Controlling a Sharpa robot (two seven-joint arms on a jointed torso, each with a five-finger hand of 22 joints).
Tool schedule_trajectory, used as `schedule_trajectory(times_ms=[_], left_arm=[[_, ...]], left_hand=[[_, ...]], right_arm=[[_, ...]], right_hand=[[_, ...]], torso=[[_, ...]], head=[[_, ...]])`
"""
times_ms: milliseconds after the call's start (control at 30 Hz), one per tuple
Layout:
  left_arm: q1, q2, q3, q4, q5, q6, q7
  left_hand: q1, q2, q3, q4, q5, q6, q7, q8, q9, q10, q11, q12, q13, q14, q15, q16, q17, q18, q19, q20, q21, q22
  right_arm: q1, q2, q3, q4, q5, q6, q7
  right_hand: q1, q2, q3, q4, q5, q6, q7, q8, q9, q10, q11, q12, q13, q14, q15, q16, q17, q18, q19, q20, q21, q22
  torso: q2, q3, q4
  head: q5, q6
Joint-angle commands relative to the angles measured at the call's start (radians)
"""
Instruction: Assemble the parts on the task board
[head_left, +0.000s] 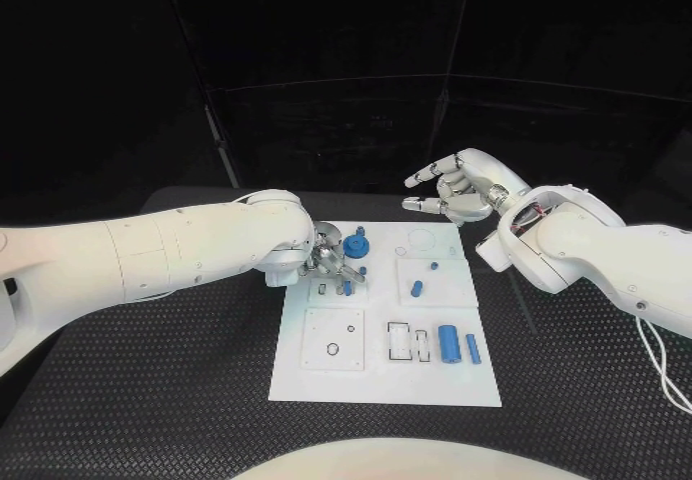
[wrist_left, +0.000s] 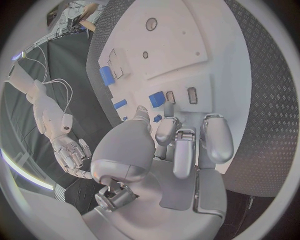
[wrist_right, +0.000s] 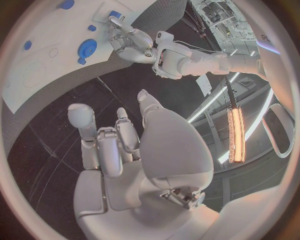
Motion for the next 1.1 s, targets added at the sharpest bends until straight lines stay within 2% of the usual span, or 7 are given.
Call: schedule_trajectory(times_ms=[33,533,833,1100], left_arm=[[0.0,0.003,0.0,-0.001,-0.003,0.034,-0.008],[-0.006,0.02,0.001,-0.012,-0.003,0.047,-0.009],[-0.007,0.019,0.001,-0.009,0.006,0.047,-0.009],[-0.007,0.02,0.001,-0.005,0.009,0.048,-0.009]], left_hand=[[0.005,0.009,-0.005,0.0,-0.001,-0.008,0.002,-0.003,0.001,-0.003,0.001,-0.005,0.001,0.106,0.006,0.003,0.263,-0.008,0.004,0.003,0.004,-0.001],[0.032,0.018,-0.002,-0.014,-0.001,-0.006,0.003,-0.002,0.007,-0.006,0.003,-0.007,0.0,0.106,0.009,0.003,0.263,-0.007,0.0,0.007,0.005,-0.001],[0.06,0.032,0.005,-0.033,-0.001,-0.003,0.002,0.003,0.016,-0.006,0.003,-0.007,0.001,0.106,0.009,0.003,0.263,-0.006,-0.006,0.009,0.003,-0.004],[0.084,0.046,0.016,-0.053,-0.001,0.0,0.001,0.009,0.024,-0.005,0.002,-0.005,0.004,0.106,0.008,0.003,0.263,-0.006,-0.008,0.009,0.005,-0.001]], right_arm=[[0.002,0.002,0.001,0.0,0.003,-0.005,0.003],[0.002,0.009,0.001,-0.007,0.003,0.009,-0.01],[0.002,0.01,0.001,-0.01,0.003,0.015,-0.014],[0.002,0.01,0.001,-0.013,0.003,0.017,-0.015]], right_hand=[[0.007,0.004,-0.004,0.001,0.005,0.004,-0.002,0.006,0.001,-0.009,-0.001,-0.004,-0.001,0.078,-0.002,-0.006,0.142,0.007,-0.005,0.001,-0.004,-0.001],[0.024,0.01,-0.004,-0.004,0.007,0.005,-0.003,0.011,0.001,-0.01,-0.003,-0.005,-0.002,0.077,-0.004,-0.009,0.136,0.008,-0.008,0.0,-0.008,-0.007],[0.033,0.014,-0.003,-0.006,0.01,0.004,-0.004,0.013,0.0,-0.011,-0.003,-0.006,-0.003,0.076,-0.004,-0.011,0.133,0.008,-0.01,-0.001,-0.011,-0.01],[0.037,0.016,-0.003,-0.007,0.012,0.006,-0.004,0.015,0.001,-0.01,-0.003,-0.005,-0.002,0.076,-0.005,-0.011,0.132,0.008,-0.01,-0.001,-0.011,-0.011]], torso=[[-0.001,0.0006,-0.0006],[0.0,0.0002,-0.001],[0.0,-0.0002,0.0012],[-0.001,-0.0005,-0.0008]], head=[[-0.004,0.0],[-0.002,-0.003],[-0.004,-0.007],[-0.004,-0.009]])
